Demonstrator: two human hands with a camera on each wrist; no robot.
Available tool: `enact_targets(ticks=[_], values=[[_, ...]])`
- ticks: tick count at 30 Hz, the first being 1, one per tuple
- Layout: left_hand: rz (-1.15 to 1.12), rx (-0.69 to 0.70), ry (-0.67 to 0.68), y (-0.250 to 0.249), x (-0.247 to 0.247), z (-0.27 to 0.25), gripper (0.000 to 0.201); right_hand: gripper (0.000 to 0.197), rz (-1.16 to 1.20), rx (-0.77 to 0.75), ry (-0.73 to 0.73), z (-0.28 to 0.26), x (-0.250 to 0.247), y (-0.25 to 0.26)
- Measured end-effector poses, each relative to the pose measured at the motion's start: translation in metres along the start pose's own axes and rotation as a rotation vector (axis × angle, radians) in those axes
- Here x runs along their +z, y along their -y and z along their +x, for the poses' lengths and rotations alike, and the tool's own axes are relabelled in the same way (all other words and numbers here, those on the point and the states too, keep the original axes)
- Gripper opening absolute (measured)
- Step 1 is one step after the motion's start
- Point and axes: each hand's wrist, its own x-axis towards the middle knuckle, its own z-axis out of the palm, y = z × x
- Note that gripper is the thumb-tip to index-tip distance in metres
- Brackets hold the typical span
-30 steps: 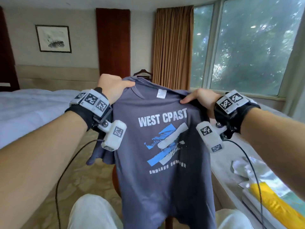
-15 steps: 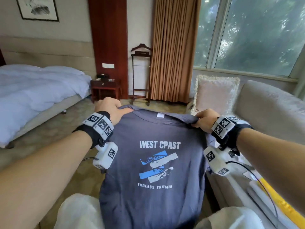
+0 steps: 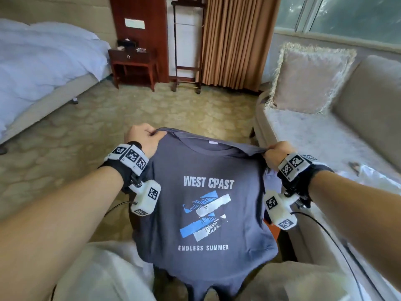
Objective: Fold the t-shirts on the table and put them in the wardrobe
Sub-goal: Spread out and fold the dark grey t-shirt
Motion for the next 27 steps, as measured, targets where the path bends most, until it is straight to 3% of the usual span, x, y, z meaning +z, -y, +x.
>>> enact_targets(ticks=[3, 5, 9, 11, 17, 23, 27], values=[[0.023, -0.081, 0.019, 0.018, 0.027, 0.015, 0.056, 0.037, -0.055, 0.037, -0.01, 0.023, 0.02, -0.005], [0.036, -0.155, 0.025, 0.03, 0.046, 0.023, 0.061, 0.043, -0.062, 0.074, -0.005, 0.043, 0.034, -0.012], [0.141, -0.261, 0.094, 0.053, 0.083, 0.04, 0.063, 0.019, -0.087, 0.117, -0.004, 0.069, 0.057, -0.018], [0.203, -0.286, 0.154, 0.064, 0.098, 0.049, 0.063, 0.016, -0.117, 0.13, -0.019, 0.082, 0.069, -0.024], [0.429, -0.238, 0.255, 0.084, 0.124, 0.08, 0.057, 0.026, -0.221, 0.14, 0.016, 0.111, 0.094, -0.044], [0.447, -0.23, 0.265, 0.106, 0.128, 0.096, 0.044, 0.033, -0.252, 0.15, 0.062, 0.125, 0.111, -0.053], [0.447, -0.195, 0.28, 0.11, 0.125, 0.085, 0.051, 0.026, -0.225, 0.181, 0.053, 0.122, 0.107, -0.05]])
